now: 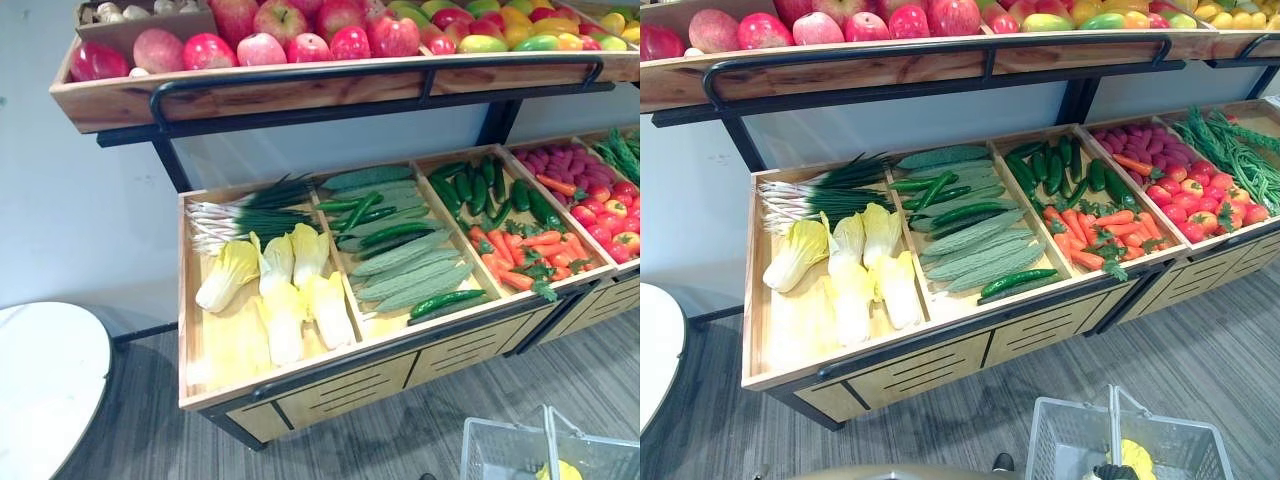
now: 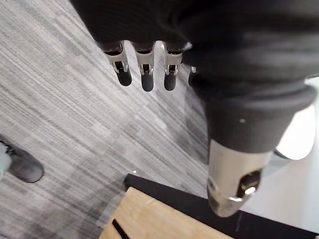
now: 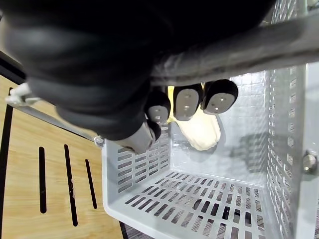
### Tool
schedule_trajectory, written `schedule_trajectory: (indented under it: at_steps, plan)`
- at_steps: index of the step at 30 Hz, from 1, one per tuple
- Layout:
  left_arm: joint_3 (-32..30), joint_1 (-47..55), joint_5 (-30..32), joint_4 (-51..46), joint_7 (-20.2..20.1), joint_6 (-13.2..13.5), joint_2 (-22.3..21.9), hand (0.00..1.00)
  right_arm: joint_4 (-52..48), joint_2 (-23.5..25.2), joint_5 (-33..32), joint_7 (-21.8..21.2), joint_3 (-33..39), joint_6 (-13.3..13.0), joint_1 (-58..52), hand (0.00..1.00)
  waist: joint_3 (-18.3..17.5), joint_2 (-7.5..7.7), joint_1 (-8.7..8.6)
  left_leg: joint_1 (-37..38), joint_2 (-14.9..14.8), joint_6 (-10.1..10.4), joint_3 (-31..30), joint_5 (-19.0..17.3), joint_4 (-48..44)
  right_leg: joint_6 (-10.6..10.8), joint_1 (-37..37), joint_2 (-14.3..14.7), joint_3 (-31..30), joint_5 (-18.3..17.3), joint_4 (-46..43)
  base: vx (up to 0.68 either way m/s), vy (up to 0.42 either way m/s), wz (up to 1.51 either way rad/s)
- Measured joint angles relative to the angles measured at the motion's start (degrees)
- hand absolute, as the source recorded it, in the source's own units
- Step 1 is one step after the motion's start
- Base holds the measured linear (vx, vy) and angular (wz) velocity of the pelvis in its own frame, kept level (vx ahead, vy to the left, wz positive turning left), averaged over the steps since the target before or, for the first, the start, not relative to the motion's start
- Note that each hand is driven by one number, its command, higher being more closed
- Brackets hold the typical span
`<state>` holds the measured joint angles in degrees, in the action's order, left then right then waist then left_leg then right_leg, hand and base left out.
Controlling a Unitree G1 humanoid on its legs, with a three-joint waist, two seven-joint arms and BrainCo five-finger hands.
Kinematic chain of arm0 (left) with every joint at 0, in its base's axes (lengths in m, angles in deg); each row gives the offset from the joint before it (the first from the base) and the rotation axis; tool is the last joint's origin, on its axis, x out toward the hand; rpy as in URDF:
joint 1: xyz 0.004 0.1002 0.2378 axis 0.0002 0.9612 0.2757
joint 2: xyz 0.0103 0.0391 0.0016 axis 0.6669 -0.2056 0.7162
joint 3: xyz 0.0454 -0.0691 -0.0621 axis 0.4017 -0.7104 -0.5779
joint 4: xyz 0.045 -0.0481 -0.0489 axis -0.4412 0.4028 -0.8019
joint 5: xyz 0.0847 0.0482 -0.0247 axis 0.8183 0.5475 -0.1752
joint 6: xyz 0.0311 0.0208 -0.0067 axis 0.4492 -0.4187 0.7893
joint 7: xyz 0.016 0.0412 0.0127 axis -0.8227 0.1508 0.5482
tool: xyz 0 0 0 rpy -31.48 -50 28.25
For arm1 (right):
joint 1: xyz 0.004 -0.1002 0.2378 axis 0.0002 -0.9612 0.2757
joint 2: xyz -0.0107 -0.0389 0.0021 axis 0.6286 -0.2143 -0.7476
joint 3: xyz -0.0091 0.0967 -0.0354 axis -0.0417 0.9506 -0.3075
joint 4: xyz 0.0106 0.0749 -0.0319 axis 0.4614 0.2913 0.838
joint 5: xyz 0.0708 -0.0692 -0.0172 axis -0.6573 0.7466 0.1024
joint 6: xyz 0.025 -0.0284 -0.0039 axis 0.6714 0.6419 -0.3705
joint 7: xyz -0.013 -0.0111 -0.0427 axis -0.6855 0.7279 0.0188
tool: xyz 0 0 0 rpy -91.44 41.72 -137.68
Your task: Pick vegetable in the basket
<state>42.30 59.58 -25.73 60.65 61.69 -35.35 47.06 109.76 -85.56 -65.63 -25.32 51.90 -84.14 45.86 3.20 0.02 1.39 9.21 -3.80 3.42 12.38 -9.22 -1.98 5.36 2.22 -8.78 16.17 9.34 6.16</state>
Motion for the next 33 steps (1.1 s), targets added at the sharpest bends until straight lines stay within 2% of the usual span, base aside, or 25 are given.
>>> schedule_trajectory:
  at_steps: [3, 5, 9, 16, 18, 20, 23, 26, 27, 28, 29, 30, 31, 32, 33]
  plan:
    - [0.05, -0.54, 0.62, 1.36, -1.02, -2.97, -0.16, 0.0, 1.24, -0.02, 0.01, 0.94, -1.0, -0.34, 0.15, 1.0, 0.12, -0.21, -0.05, 0.08, 0.0, 0.0, 0.5, 0.0, 0.02, 0.02, -0.19, 0.08, -0.5, 0.02, 0.0, -0.01, -0.009, -0.08]
    - [0.11, -0.56, 1.7, 2.41, -2.01, -3.7, -0.55, 0.0, 1.31, 0.01, -0.02, 1.33, -1.96, -0.38, 0.14, 1.0, 0.18, -0.3, -0.31, 0.11, 0.02, -0.07, 0.94, 0.03, 0.02, 0.02, -0.45, 0.19, -0.95, 0.03, -0.01, 0.0, -0.007, -0.12]
    - [3.23, -0.41, 7.22, 3.18, -4.0, -3.49, -1.64, 0.0, 1.39, 0.07, -0.58, 1.96, -3.28, -0.62, -0.1, 1.0, 0.38, -0.69, -1.26, 0.09, -0.05, -0.14, 1.15, 0.08, 0.01, 0.03, -0.64, 0.54, -1.19, 0.04, -0.02, 0.0, -0.008, -0.03]
    - [10.38, -0.91, 7.49, 3.06, -6.47, -1.71, -1.66, 0.0, 1.28, 0.6, -1.12, 3.43, -6.35, -2.12, -0.56, 1.0, 0.76, -0.5, -1.18, 0.05, -0.68, 0.71, 2.38, -0.75, -0.82, -0.12, -1.05, 1.21, -2.73, -0.73, -0.09, -0.01, -0.019, -0.09]
    - [11.85, -1.09, 7.88, 2.98, -6.76, -0.93, -1.7, 0.0, 1.05, 0.94, -1.27, 3.91, -6.49, -2.22, 0.15, 1.0, 2.39, -0.7, -1.13, -0.46, -1.57, 0.65, 3.53, -3.12, -4.68, 0.27, -1.71, 1.62, -4.25, -1.97, -2.43, -0.04, -0.01, -0.31]
    - [14.03, -2.08, 7.86, 2.96, -7.9, -0.91, -1.74, 0.0, 0.41, 1.49, -3.18, 4.89, -6.46, -2.26, -0.09, 1.0, 3.31, -1.01, -1.25, -2.62, -2.57, 0.24, 4.39, -5.89, -10.0, 0.59, -5.56, 1.34, -5.97, -5.27, -9.84, -0.04, 0.027, -0.3]
    - [14.88, -3.6, 7.89, 2.94, -8.91, -1.13, -1.51, 0.0, -1.35, 3.37, -6.05, 6.16, -6.07, -2.71, -1.58, 1.0, 5.5, -0.17, -1.53, -3.55, -3.33, -0.86, 5.05, -8.52, -15.47, 1.34, -8.26, 0.39, -7.78, -6.85, -17.27, -0.03, 0.068, -0.19]
    - [14.8, -4.98, 10.86, 1.88, -9.81, -2.63, -0.59, 0.0, -4.02, 5.93, -7.67, 6.13, -6.21, -4.36, -4.16, 1.0, 6.26, 1.21, -1.66, -4.11, -4.03, -1.6, 9.41, -10.1, -18.22, 2.23, -10.31, 1.0, -9.98, -3.57, -17.44, -0.11, 0.119, -0.64]
    - [14.67, -4.47, 13.14, 1.49, -10.32, -3.11, -1.09, 0.0, -5.98, 6.56, -7.34, 5.95, -6.6, -4.7, -4.05, 1.0, 6.19, -0.78, -1.35, -4.31, -5.7, -2.86, 13.96, -9.35, -17.32, 2.9, -10.79, 2.39, -10.25, 2.08, -12.84, -0.19, 0.144, -1.49]
    - [14.85, -4.14, 14.59, 0.38, -10.58, -3.18, -1.48, 0.0, -7.62, 6.72, -6.8, 5.56, -7.06, -4.73, -2.84, 1.0, 6.98, -0.81, -1.37, -4.56, -7.08, -3.36, 18.79, -8.94, -16.79, -2.11, -13.41, 2.28, -3.94, -1.48, -20.78, -0.23, 0.138, -1.59]
    - [15.0, -4.17, 14.61, -0.32, -10.6, -3.19, -1.38, 0.0, -7.91, 6.77, -6.76, 5.39, -6.97, -4.78, -2.65, 1.0, 7.45, -1.02, -1.51, -4.38, -7.16, -3.61, 20.41, -8.38, -15.91, -4.38, -14.61, 1.19, -0.74, -5.3, -26.88, -0.25, 0.147, -1.55]
    - [15.66, -4.14, 14.43, -1.19, -10.56, -3.25, -0.81, 0.0, -7.43, 6.52, -6.66, 5.35, -6.89, -4.83, -2.46, 1.0, 7.83, -0.98, -1.53, -3.63, -7.4, -3.8, 23.7, -7.17, -14.26, -6.69, -14.86, -0.85, 4.41, -10.62, -36.39, -0.18, 0.116, -1.48]
    - [16.01, -3.81, 14.3, -1.54, -10.46, -3.3, -0.66, 0.0, -6.84, 6.09, -6.37, 5.35, -7.27, -4.84, -2.21, 1.0, 7.74, -0.56, -1.35, -3.39, -8.05, -4.22, 27.37, -6.57, -14.25, -8.04, -13.61, -2.31, 7.38, -12.59, -40.74, -0.1, 0.065, -1.56]
    - [16.01, -3.67, 14.24, -1.47, -10.43, -3.41, -0.46, 0.0, -6.37, 5.86, -6.13, 5.36, -7.83, -4.86, -2.16, 1.0, 7.7, -0.36, -1.34, -3.41, -8.41, -4.27, 29.18, -6.54, -14.54, -8.42, -12.72, -3.07, 8.44, -13.47, -41.73, -0.07, 0.011, -1.62]
    - [15.97, -3.68, 13.99, -1.49, -10.29, -3.69, -0.06, 0.0, -5.25, 5.62, -5.65, 5.38, -8.91, -5.03, -1.51, 1.0, 7.92, 0.6, -1.4, -3.42, -8.95, -4.29, 32.18, -6.54, -15.76, -8.45, -11.88, -4.62, 10.45, -14.38, -42.2, -0.07, -0.03, -1.26]
